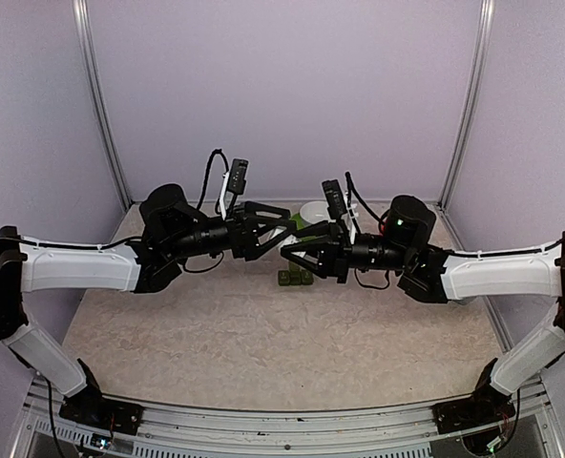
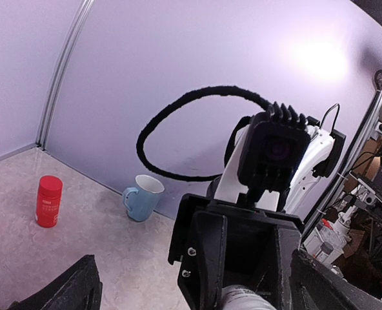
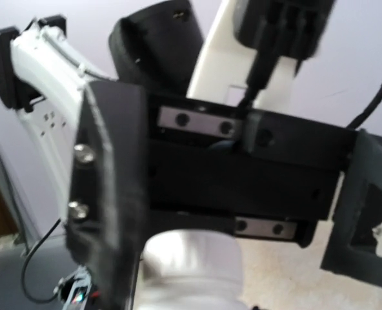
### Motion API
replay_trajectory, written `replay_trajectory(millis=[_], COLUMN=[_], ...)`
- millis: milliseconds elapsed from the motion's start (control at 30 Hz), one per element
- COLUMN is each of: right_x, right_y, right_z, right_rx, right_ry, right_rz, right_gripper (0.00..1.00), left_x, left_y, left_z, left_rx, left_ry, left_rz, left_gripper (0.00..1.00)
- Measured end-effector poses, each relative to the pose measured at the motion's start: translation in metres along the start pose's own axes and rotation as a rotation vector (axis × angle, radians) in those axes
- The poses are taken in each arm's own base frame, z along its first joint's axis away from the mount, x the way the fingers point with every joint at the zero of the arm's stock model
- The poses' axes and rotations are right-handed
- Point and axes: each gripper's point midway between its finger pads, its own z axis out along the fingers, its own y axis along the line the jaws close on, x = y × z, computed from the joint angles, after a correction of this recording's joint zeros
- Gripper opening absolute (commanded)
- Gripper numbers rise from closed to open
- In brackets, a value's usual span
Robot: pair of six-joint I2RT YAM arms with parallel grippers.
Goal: Sort the pills into containers
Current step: Unscrew the lid of the pill bottle from the pill bottle.
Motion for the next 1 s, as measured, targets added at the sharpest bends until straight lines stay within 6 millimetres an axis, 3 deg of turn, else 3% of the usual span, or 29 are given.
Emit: replay_trajectory(millis=[433, 767, 1000], right_x=[0.01, 0.016, 0.015], right_y=[-0.028, -0.037, -0.039], right_z=[0.0, 0.003, 0.001], right_rx=[0.141, 0.155, 0.176], right_ry=[-0.089, -0.111, -0.133], right_rz=[0.044, 0.076, 0.088], right_gripper=[0.15, 0.15, 0.15], left_x=[-0.009, -0.001, -0.001], left_y=[-0.013, -0.011, -0.01], left_z=[0.003, 0.005, 0.005], left_rx=[0.091, 0.108, 0.107], left_ry=[-0.051, -0.035, -0.038], left_rz=[-0.012, -0.027, -0.02], left_gripper=[0.89, 0.76, 0.75])
